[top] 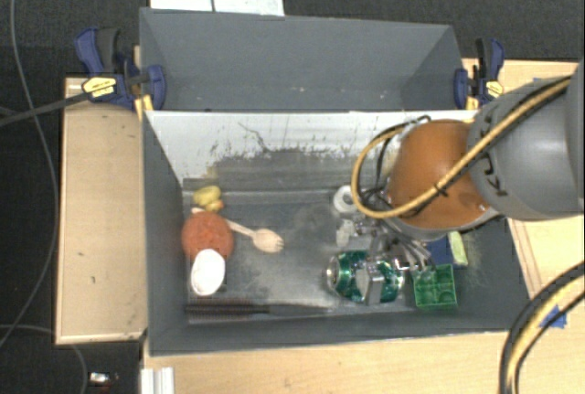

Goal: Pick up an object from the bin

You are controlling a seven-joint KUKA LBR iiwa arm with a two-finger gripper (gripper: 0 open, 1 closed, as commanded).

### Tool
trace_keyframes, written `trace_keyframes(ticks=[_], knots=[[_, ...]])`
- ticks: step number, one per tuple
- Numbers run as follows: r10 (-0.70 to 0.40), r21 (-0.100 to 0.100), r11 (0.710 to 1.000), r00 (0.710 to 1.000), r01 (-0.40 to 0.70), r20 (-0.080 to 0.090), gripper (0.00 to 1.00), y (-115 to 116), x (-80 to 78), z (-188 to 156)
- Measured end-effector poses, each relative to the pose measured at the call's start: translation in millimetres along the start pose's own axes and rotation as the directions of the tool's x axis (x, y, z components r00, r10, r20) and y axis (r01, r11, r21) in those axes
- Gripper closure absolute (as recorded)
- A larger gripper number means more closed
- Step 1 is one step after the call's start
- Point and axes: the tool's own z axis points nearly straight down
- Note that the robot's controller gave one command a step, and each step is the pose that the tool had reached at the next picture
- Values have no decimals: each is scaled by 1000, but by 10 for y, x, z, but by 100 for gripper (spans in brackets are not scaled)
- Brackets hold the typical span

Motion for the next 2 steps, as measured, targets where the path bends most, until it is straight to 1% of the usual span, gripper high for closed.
trace_keyframes(ticks=[1, 2], knots=[[93, -5, 996, 996, -93, 4, 0, -191, -46, 31], [319, -3, 948, 948, -319, 3, 0, -253, -11, 38]])
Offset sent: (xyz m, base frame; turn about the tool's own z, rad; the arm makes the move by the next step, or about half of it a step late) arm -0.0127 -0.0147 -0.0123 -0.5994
